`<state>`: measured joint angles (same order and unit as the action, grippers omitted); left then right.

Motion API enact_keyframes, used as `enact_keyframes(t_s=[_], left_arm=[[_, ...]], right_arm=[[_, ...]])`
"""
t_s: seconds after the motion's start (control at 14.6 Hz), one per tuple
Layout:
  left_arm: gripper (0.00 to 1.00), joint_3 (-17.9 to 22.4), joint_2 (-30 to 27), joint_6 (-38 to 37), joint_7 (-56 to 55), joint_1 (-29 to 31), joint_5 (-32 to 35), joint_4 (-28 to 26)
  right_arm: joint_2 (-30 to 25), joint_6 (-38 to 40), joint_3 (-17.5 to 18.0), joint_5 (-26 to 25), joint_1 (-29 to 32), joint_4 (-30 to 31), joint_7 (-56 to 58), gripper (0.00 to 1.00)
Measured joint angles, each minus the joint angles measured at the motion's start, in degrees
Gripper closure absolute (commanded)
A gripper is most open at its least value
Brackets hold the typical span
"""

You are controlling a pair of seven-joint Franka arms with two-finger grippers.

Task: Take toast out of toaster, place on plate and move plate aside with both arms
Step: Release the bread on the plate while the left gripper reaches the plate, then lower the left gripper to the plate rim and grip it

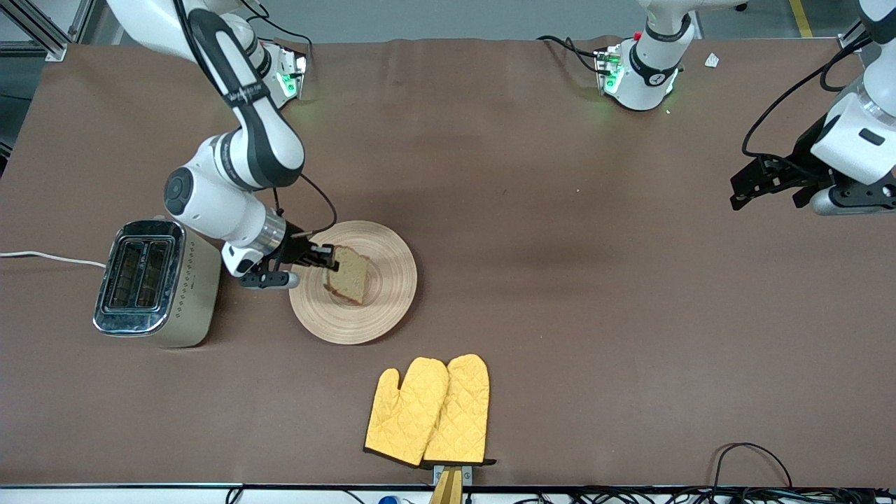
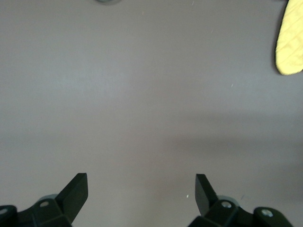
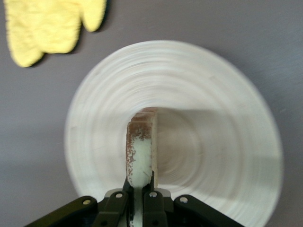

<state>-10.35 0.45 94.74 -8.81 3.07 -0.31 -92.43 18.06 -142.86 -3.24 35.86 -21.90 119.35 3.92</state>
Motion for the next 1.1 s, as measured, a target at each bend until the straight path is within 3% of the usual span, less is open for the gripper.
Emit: enact_keyframes(t_s=[0.07, 0.27, 0.55, 0.76, 0.96, 1.1], left_arm=[[0.0, 0.0, 0.5, -1.0, 0.0, 0.0, 0.0, 0.0], [0.0, 0.0, 2.7, -1.8, 0.0, 0.0, -1.5, -0.1], [0.0, -1.1, 8.7, -0.6, -0.5, -2.0, -14.0, -0.2], [0.0, -1.5, 15.3, 5.2, -2.2, -6.8, -22.6, -0.3], [0.0, -1.6, 24.2, 13.4, -2.3, -11.3, -34.5, -0.5], [0.0, -2.2, 31.6, 20.6, -0.9, -14.5, -43.5, -0.1]], right_arm=[[0.8, -1.0, -0.2, 0.0, 0.7, 0.5, 1.3, 0.0], [1.6, -1.1, -0.4, 0.0, 3.1, 0.6, 3.8, 0.0], [1.2, 3.6, -1.7, -1.4, 7.3, 0.0, 8.4, 0.0], [-2.4, 8.8, -4.8, -3.8, 8.6, -0.7, 9.2, 0.0], [-9.2, 14.9, -8.3, -14.5, 9.2, -2.0, 8.0, 0.0], [-13.5, 24.8, -9.2, -22.3, 10.6, -5.7, 4.4, 0.0]])
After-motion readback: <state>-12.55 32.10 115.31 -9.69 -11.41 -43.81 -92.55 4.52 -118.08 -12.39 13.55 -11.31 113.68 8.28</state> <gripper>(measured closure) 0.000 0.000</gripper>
